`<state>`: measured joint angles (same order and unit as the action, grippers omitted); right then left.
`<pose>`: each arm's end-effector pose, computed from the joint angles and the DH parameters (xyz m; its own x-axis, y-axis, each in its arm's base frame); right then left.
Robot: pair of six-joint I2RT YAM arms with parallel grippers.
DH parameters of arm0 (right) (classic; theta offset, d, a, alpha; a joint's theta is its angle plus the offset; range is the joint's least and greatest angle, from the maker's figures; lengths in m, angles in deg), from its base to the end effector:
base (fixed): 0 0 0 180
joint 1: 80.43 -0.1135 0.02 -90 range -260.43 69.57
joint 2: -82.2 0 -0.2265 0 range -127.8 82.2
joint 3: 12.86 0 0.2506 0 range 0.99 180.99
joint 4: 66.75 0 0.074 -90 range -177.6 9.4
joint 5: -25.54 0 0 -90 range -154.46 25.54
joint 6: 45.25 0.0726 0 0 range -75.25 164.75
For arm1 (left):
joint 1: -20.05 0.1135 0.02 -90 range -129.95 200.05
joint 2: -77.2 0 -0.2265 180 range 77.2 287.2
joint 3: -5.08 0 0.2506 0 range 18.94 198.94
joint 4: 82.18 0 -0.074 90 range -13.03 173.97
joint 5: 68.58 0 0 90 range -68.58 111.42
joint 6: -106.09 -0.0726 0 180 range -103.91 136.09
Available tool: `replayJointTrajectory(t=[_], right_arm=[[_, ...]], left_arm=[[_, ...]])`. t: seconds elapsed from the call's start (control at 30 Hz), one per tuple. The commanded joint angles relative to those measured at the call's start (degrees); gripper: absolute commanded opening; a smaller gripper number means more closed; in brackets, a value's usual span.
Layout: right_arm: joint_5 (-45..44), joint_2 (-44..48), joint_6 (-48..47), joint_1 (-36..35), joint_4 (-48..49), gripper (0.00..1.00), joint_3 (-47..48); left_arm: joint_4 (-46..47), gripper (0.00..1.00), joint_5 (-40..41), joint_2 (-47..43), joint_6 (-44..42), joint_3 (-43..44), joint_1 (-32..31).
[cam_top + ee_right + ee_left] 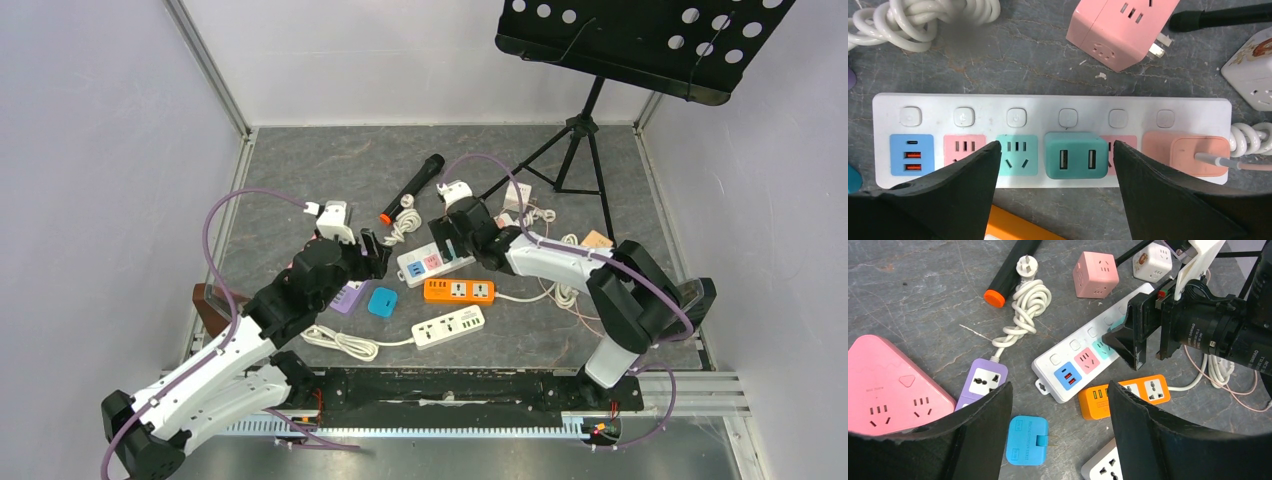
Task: Insert the plug
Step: Insert the plug into the socket.
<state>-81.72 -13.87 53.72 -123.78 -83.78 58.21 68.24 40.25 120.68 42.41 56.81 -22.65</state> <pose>0.2893 0.2435 0.1369 -0.5581 -0.3221 -0.7647 -0.4133 0.9070 -0.0804 0.1898 -0.1432 0.2534 -0.4262 -0.1777 -0.8870 0.2588 0.9156 -0.3078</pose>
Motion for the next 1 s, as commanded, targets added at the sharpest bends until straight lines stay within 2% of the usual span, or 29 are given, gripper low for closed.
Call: replayJointTrajectory(t=[0.0, 0.3, 0.37, 0.47, 0.53, 0.7, 0.97], right_arm=[[3.24, -2.33, 0.79, 1.72, -7.80, 0.80, 4.42], [7.10, -4.02, 0.44, 3.60, -8.53, 0.54, 5.72], [7.43, -4.14, 0.17, 3.71, -8.76, 0.56, 5.85], [7.78, -3.57, -0.19, 3.79, -8.66, 0.68, 5.77], [8.17, -2.94, -0.31, 3.80, -8.51, 0.70, 6.08], [9.29, -2.35, -0.19, 4.15, -8.42, 0.70, 7.16], [8.58, -2.10, 0.52, 4.44, -8.78, 0.61, 6.61]], left_arm=[[-0.60, 0.76, 2.37, -1.26, -0.44, 2.09, 0.42], [-1.32, 0.76, 2.70, -1.12, -0.27, 1.75, 0.42], [-1.40, 0.76, 2.71, -1.16, -0.05, 1.61, 0.42], [-1.41, 0.76, 2.78, -1.08, 0.04, 1.44, 0.42], [-1.46, 0.76, 2.88, -1.11, 0.13, 1.44, 0.42], [-1.32, 0.77, 2.97, -0.82, 0.13, 1.57, 0.42], [-1.52, 0.77, 3.06, -1.05, 0.36, 1.05, 0.42]])
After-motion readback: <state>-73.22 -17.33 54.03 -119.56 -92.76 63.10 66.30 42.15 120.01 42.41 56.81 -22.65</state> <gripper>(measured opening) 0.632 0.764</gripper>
